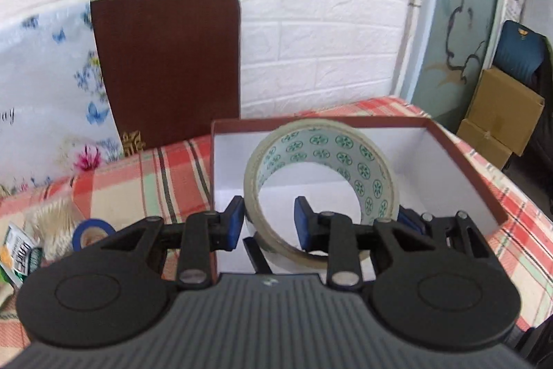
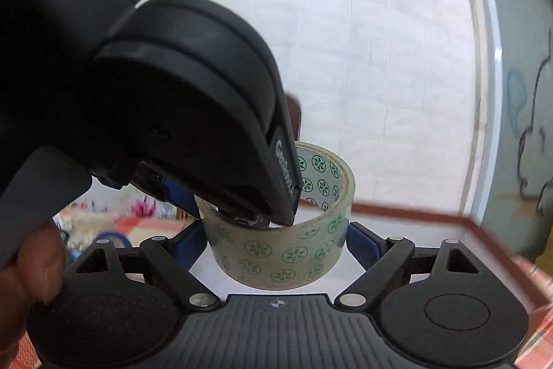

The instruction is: Organize objects

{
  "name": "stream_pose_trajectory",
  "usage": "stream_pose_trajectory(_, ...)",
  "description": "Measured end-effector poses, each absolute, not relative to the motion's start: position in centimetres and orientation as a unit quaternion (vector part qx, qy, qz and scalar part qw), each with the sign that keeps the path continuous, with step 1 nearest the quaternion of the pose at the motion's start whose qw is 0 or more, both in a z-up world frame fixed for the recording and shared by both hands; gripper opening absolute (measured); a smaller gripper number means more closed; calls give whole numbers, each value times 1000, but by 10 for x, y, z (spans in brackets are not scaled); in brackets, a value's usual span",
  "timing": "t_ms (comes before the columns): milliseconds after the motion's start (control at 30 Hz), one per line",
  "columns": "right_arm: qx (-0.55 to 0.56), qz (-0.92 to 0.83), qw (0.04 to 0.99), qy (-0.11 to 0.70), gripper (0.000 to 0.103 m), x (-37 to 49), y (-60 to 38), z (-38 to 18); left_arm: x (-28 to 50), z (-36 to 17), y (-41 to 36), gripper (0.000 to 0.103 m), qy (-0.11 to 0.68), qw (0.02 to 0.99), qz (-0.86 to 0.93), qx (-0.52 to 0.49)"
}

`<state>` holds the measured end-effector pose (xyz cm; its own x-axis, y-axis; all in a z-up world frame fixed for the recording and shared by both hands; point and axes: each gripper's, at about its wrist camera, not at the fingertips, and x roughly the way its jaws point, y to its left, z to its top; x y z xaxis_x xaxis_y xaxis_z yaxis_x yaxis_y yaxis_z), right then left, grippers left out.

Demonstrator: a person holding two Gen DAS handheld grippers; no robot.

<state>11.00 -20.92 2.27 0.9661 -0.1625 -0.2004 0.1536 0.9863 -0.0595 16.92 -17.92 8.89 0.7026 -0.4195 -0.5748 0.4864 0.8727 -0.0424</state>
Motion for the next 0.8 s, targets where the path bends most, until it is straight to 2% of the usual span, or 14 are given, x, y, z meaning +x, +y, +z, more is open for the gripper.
stream_pose_trajectory(67,-17,-82,992,91,85,109,-208,17,172,83,-178,35,303,919,-245,57)
stream_pose_trajectory(167,-30,-89,992,79,89,107,-202,19,169,86,-176,48,295,920,-249,58)
stream_pose_trajectory(333,-49,-108,992,30,87,78,-182,19,141,102,-154,49,256,929,-265,45)
stream_pose_trajectory(433,-40,-90,995,25,88,53,-163,13,117,99,-112,58,238,938,-252,29)
stream_pose_trajectory(533,-51,-45,996,55,88,42,-137,5,106,73,-54,62,269,943,-194,14)
stream_pose_trajectory(667,-69,52,989,121,88,48,-100,-3,111,10,19,62,361,930,-55,47)
stream_pose_trajectory(700,-76,74,983,149,85,63,-87,-13,114,-2,37,64,381,923,-26,48)
stream_pose_trajectory(800,-100,100,967,211,83,102,-67,-29,106,-12,80,79,348,937,13,39)
